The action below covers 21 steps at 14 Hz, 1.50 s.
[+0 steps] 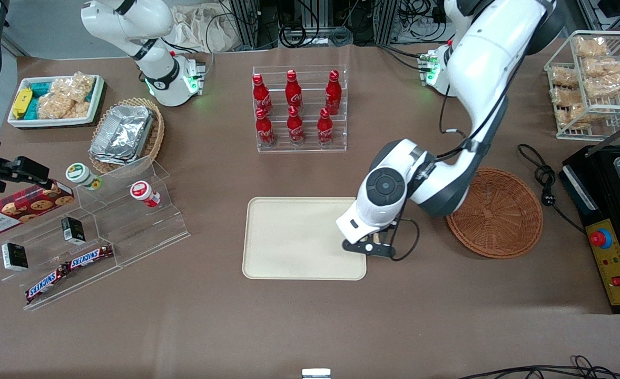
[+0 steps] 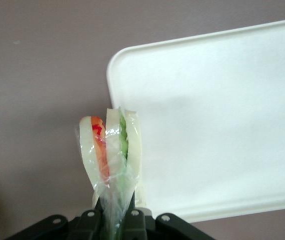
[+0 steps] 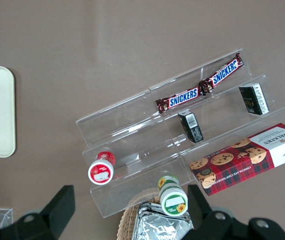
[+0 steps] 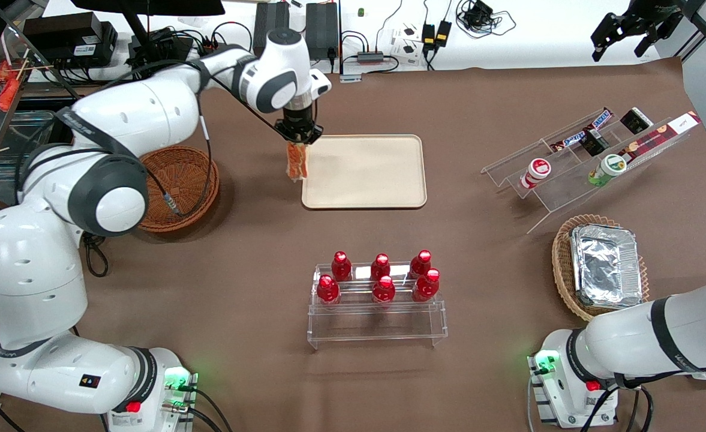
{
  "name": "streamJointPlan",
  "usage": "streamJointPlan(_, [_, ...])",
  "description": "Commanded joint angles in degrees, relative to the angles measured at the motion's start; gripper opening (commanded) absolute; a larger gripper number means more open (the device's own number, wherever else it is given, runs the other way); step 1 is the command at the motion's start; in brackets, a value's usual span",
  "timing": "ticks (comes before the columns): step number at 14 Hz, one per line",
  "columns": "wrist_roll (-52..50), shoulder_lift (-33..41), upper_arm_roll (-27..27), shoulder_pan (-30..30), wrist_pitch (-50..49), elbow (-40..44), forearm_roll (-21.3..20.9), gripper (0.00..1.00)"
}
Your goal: Place sandwich from basket to tray
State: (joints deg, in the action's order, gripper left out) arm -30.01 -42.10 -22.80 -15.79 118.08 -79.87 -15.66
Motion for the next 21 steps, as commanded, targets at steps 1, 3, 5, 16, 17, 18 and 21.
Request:
streamJointPlan(1, [-1.10,-3.24,0.48,-0.90,4.77,1.65,-0.43,0.06])
streamJointPlan(3, [-2.50,-5.53,0.39,-0.90,9.60,1.65,-0.07,0.07])
streamJointPlan(5, [-3.39,-7.11,0.39,-0.99,13.13,1.65,-0.50,0.12])
streamJointPlan(16, [-5.94,1.38,0.04,-0.29,-7.83,5.34,0.02,0.99])
streamJointPlan(17, [-5.94,4.27,0.13,0.15,-9.43,5.25,0.02,0.99])
streamJointPlan(18, [-5.94,7.00,0.21,0.85,-10.31,5.08,0.11,0.99])
streamJointPlan(21, [-5.07,12.81,-0.14,5.23,-14.69,5.08,0.98,0.99])
